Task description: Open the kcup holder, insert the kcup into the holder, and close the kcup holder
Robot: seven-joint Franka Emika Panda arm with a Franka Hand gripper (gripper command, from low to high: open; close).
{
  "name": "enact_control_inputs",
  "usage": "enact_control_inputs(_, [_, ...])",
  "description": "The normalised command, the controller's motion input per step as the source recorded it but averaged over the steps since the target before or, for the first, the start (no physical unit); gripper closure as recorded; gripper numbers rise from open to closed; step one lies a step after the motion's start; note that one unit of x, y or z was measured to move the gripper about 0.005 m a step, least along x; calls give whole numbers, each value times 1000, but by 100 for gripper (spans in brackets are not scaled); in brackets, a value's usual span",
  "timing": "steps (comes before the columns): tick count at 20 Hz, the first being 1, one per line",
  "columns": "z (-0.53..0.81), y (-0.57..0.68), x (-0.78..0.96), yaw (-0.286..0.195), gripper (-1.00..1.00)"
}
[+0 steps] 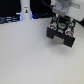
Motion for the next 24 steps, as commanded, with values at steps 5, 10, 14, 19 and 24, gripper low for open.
enact_control_inputs(5, [501, -89, 261, 83, -100])
enact_control_inputs(10, [516, -261, 373, 88, -100])
enact_control_inputs(14, [370, -397, 549, 47, -100])
enact_control_inputs(19, [314, -443, 655, 22, -100])
enact_control_inputs(24, [221, -391, 767, 9, -100])
